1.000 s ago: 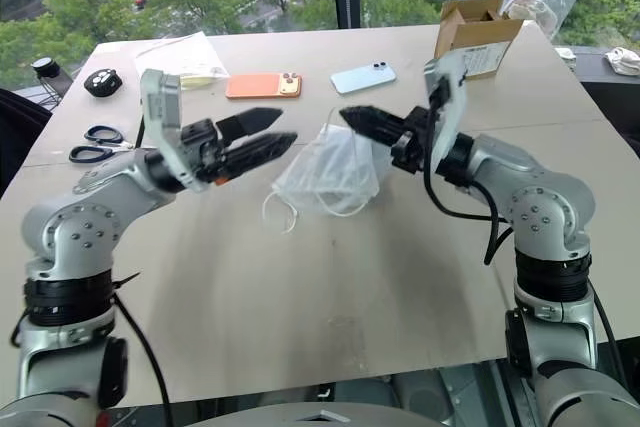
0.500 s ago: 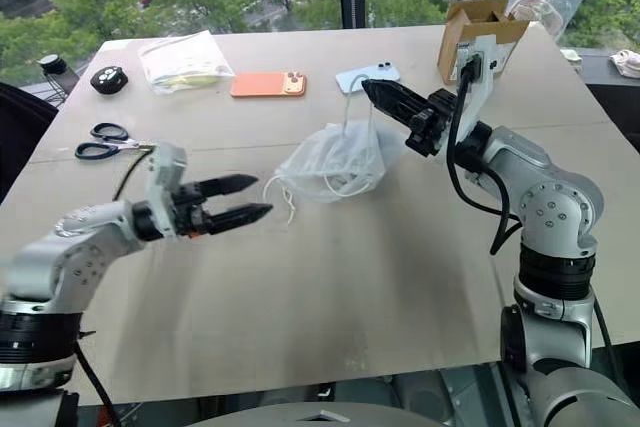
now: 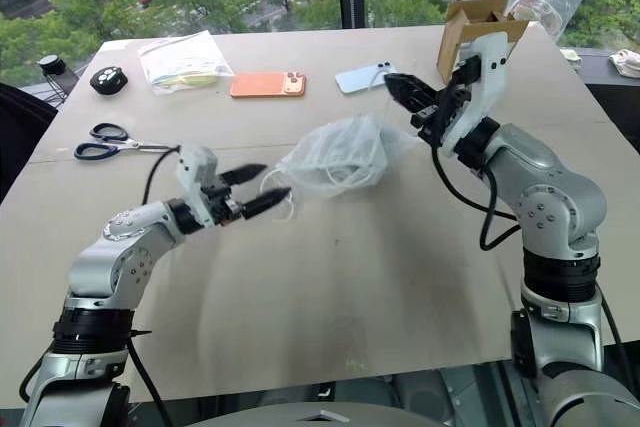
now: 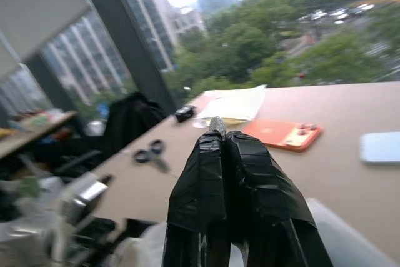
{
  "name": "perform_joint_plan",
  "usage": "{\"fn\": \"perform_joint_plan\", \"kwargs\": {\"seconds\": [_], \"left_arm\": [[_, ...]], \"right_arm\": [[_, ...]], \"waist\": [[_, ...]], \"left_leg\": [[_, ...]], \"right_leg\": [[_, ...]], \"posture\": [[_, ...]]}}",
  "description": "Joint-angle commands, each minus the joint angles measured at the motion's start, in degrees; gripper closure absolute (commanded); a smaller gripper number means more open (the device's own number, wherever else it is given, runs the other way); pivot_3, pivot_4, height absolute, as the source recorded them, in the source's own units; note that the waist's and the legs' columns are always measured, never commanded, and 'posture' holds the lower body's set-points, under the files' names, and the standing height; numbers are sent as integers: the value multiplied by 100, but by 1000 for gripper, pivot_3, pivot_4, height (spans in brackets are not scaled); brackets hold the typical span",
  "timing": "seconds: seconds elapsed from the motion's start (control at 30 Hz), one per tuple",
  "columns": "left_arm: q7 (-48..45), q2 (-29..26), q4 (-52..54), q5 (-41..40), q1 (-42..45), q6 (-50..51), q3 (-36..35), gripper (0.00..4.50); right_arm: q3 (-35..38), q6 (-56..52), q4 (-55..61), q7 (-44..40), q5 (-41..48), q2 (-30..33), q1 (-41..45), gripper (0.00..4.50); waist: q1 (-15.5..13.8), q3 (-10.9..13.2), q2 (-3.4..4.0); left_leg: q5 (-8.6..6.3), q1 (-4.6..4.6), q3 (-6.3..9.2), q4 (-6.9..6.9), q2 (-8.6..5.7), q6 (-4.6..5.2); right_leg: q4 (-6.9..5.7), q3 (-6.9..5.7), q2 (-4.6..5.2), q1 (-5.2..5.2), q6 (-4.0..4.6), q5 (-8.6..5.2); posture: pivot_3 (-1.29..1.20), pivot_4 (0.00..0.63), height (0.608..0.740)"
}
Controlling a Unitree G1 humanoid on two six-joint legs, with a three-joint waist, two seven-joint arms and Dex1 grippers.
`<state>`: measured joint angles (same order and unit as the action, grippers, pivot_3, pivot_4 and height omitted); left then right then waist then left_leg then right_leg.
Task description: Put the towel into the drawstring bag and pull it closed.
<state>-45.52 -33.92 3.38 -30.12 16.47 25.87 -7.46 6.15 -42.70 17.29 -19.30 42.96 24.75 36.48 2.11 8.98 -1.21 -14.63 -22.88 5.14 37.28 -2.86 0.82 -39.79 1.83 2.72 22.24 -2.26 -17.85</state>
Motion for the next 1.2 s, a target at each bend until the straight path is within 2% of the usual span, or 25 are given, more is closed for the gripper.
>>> {"fn": "perform_joint_plan", "kwargs": {"seconds": [0.03, 0.1, 0.27, 0.3, 0.37, 0.6, 0.7, 0.87, 0.97, 1.03, 1.1, 1.17, 1.2], "left_arm": [[360, 115, -11, 225, 222, -474, -310, 98], [493, 188, -41, 353, 265, -603, -299, 98], [342, 234, 155, 358, 136, -502, -97, 98], [167, 198, 259, 269, 51, -399, -17, 326], [-32, 162, 355, 192, -60, -280, 77, 823], [-395, 90, 514, 305, -106, -319, 407, 4064], [-550, 134, 547, 509, -90, -457, 757, 4064], [-637, 509, 368, 792, 260, -547, 1386, 4064], [-660, 759, 257, 734, 480, -440, 1504, 3257], [-408, 813, -46, 1360, 646, -1021, 1703, 2319], [-436, 865, -257, 1637, 795, -1472, 1833, 1453], [-597, 957, -357, 1628, 910, -1574, 1924, 385], [-739, 984, -360, 1577, 942, -1511, 2011, 385]], "right_arm": [[-647, 994, -137, 53, -1677, 537, 41, 4500], [-764, 1189, -188, 113, -2004, 534, 54, 4500], [-647, 1221, -137, 91, -2064, 200, 67, 4500], [-639, 1225, -131, 57, -2088, 174, 63, 4500], [-612, 1201, -113, 15, -2091, 119, 64, 4500], [-582, 1096, -74, -130, -2079, 54, 69, 4500], [-576, 1065, -60, -148, -2058, 17, 65, 4500], [-607, 1066, -85, -157, -2092, -95, 95, 4500], [-615, 1057, -75, -171, -2118, -143, 98, 4500], [-608, 1026, -36, -159, -2120, -167, 82, 4500], [-600, 997, 4, -145, -2120, -183, 57, 4500], [-591, 971, 45, -139, -2128, -195, 19, 4500], [-584, 957, 65, -138, -2132, -199, -3, 4500]], "waist": [[-1, 0, 0], [0, 0, 0], [28, 0, -2], [26, 0, -1], [19, 0, -1], [9, 0, -1], [12, 0, -1], [-3, 0, -2], [-6, 0, -2], [12, 0, -2], [24, 0, -2], [19, 0, -2], [17, 0, -2]], "left_leg": [[1, 0, -1, 0, -1, -1], [4, 0, -2, 0, -1, -7], [12, 0, -6, -4, 2, -21], [12, -1, -5, -4, 2, -20], [12, -1, -6, -3, 1, -20], [11, 0, -2, -2, 1, -19], [12, -1, -3, -2, 0, -20], [11, 0, -3, -1, 0, -19], [11, -1, -2, 1, -1, -19], [12, -1, -4, 1, -1, -20], [12, 1, -4, 1, -1, -20], [12, 1, -4, 1, 0, -21], [12, 0, -4, 1, -1, -21]], "right_leg": [[0, 1, 1, 0, 0, 0], [1, 1, 0, 0, 0, 0], [0, 8, -3, 0, 0, 0], [0, 7, -2, 0, 0, 0], [2, 9, -1, 0, 0, 0], [0, 5, -1, 0, 0, 0], [1, 7, -1, 0, 0, 0], [0, 5, -1, 0, 0, 0], [0, 3, -1, -2, 0, 0], [0, 5, -1, -2, 0, 0], [-2, 6, -4, -2, 0, 0], [-2, 6, -5, -1, 0, 0], [-2, 6, -4, -1, 0, 0]], "posture": [[0, 150, 740], [0, 150, 740], [0, 150, 740], [0, 150, 740], [0, 150, 740], [0, 150, 740], [0, 150, 740], [0, 150, 740], [0, 150, 740], [0, 150, 740], [0, 150, 740], [0, 150, 740], [0, 150, 740]]}}
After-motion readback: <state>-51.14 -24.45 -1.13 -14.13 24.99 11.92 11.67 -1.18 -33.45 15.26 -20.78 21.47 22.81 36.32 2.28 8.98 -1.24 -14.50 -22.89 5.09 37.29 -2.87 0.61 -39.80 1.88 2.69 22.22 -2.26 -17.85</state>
